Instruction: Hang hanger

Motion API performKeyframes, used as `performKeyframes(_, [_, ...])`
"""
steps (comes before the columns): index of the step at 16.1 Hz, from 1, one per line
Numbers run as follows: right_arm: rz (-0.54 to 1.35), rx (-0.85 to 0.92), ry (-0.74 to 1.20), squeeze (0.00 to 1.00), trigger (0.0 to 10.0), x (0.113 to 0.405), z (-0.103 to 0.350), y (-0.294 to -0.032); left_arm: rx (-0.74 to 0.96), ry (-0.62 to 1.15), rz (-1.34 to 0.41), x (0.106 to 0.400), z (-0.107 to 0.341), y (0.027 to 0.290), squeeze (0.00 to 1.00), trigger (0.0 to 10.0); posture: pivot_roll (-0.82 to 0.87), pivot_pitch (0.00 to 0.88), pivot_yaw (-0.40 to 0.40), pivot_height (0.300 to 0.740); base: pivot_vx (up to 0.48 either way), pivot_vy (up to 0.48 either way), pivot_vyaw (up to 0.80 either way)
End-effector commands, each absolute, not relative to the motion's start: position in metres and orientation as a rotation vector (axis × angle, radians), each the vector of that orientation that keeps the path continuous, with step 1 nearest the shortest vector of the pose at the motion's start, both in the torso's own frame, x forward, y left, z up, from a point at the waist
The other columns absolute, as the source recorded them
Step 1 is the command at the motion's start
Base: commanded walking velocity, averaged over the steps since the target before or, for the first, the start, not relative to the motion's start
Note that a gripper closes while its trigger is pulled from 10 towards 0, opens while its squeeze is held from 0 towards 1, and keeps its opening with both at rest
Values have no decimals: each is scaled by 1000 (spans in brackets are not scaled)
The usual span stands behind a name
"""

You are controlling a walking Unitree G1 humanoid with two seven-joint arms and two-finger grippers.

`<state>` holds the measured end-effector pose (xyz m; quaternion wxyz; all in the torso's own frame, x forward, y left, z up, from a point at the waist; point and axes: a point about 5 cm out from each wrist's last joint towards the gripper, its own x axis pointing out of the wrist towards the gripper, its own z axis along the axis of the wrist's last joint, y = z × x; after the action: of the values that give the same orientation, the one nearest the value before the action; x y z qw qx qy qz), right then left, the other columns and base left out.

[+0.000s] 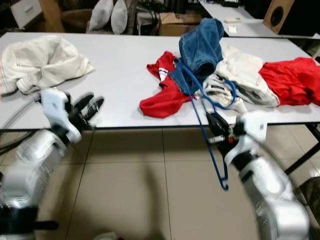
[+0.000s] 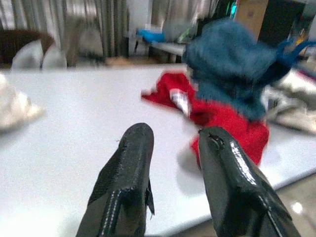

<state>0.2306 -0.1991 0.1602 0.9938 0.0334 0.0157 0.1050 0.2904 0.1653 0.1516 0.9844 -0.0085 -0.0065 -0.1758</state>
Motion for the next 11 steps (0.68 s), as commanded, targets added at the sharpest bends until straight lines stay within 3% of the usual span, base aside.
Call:
performKeyframes(1, [140,30,-5,0,10000,228,167,-202,8,-7,-345,291,149,161,0,10000,-57,0,-23,740,0,-435,0])
performKeyframes(5, [-9,-37,40,0,10000,226,152,-197,36,5,-330,289,137,154,0,10000,-68,0,-23,740,0,-401,0])
performKeyframes(7, [-72,-47,23,0,10000,227,154,-202,13,-29,-331,289,143,150,0,10000,-69,0,-17,740,0,0,0])
performKeyframes(11, [-54,-148,28,0,10000,236,151,-199,-14,-24,-312,295,140,144,0,10000,-67,0,-21,740,60,0,-698])
